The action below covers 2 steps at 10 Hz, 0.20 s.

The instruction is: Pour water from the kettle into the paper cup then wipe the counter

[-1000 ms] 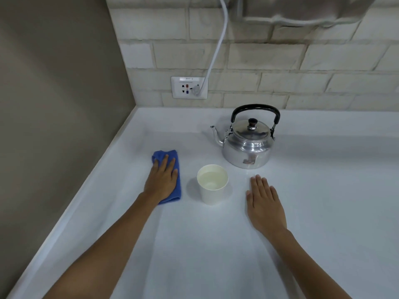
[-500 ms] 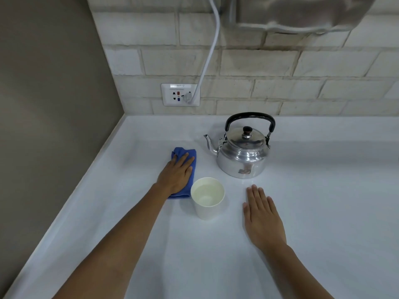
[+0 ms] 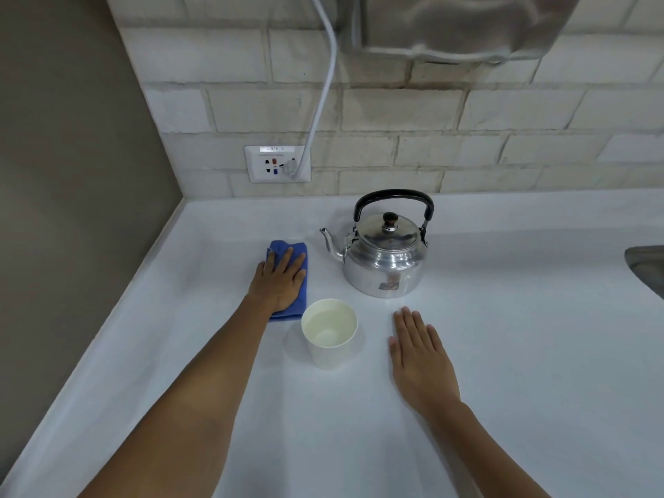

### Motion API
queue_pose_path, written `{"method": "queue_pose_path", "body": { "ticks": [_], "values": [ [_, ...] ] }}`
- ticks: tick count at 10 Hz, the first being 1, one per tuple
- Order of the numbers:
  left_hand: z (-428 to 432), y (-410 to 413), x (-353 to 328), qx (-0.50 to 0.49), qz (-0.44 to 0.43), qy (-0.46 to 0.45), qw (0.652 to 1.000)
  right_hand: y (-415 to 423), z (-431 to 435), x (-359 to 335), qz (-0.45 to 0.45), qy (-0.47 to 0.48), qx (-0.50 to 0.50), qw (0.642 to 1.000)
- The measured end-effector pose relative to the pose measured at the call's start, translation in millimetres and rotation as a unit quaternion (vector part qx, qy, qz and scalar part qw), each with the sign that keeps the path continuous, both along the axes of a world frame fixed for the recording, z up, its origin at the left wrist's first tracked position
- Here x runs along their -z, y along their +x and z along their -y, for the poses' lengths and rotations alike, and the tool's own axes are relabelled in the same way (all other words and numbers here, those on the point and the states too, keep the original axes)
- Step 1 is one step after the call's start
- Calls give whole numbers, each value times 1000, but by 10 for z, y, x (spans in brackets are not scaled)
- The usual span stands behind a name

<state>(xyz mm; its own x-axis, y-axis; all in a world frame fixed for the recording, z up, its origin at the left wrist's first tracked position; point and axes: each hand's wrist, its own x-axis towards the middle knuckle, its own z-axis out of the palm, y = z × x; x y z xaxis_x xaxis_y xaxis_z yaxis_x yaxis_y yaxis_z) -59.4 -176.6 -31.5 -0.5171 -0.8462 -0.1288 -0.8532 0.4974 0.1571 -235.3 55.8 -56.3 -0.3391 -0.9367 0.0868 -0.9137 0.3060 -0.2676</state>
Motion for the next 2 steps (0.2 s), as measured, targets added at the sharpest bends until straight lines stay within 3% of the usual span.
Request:
{"method": "queue_pose_path", "body": {
  "ticks": [2],
  "values": [
    [-78, 152, -166, -21, -48, -39, 998, -30, -34, -52, 25, -26, -16, 999]
  ]
}}
